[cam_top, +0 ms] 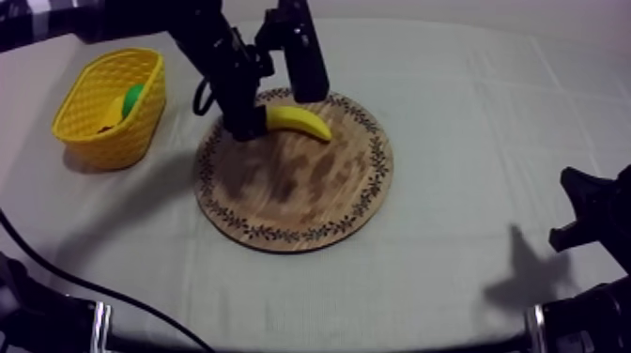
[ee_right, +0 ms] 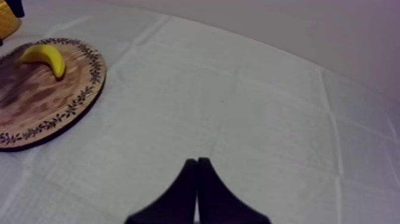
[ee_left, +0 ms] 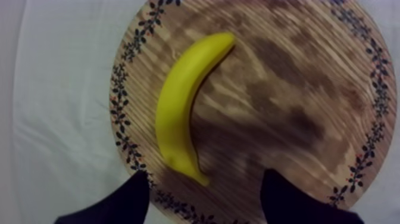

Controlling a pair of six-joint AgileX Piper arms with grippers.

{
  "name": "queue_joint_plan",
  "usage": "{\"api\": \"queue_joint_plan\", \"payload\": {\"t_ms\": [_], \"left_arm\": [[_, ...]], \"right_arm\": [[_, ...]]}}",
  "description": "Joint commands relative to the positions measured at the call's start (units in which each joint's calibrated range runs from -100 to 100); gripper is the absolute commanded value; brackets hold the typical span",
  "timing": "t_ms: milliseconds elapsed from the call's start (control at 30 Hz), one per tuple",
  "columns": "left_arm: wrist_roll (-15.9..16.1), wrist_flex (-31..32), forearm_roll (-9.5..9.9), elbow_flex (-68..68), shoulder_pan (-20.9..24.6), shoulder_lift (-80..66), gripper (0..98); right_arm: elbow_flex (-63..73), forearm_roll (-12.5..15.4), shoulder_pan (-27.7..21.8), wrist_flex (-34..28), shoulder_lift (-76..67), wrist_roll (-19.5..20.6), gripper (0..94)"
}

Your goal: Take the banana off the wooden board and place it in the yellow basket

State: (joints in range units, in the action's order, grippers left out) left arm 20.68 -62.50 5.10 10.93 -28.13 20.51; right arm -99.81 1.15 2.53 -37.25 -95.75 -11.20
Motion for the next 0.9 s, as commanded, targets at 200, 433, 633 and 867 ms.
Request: {"api": "queue_joint_plan", "payload": {"t_ms": [200,433,633,867], "left_arm": [[-1.7,3.6,0.87,-3.9,-0.8,7.7,67.3],[-3.9,6.3,3.44,-7.7,-1.4,13.9,66.7],[-5.7,8.4,5.68,-11.4,-1.1,18.0,65.4],[-6.4,9.4,7.78,-14.6,-0.2,21.1,64.0]], "right_arm": [[0.0,0.0,0.0,0.0,0.0,0.0,0.3],[0.0,0.0,0.0,0.0,0.0,0.0,0.3],[0.0,0.0,0.0,0.0,0.0,0.0,0.3],[0.0,0.0,0.0,0.0,0.0,0.0,0.3]]}}
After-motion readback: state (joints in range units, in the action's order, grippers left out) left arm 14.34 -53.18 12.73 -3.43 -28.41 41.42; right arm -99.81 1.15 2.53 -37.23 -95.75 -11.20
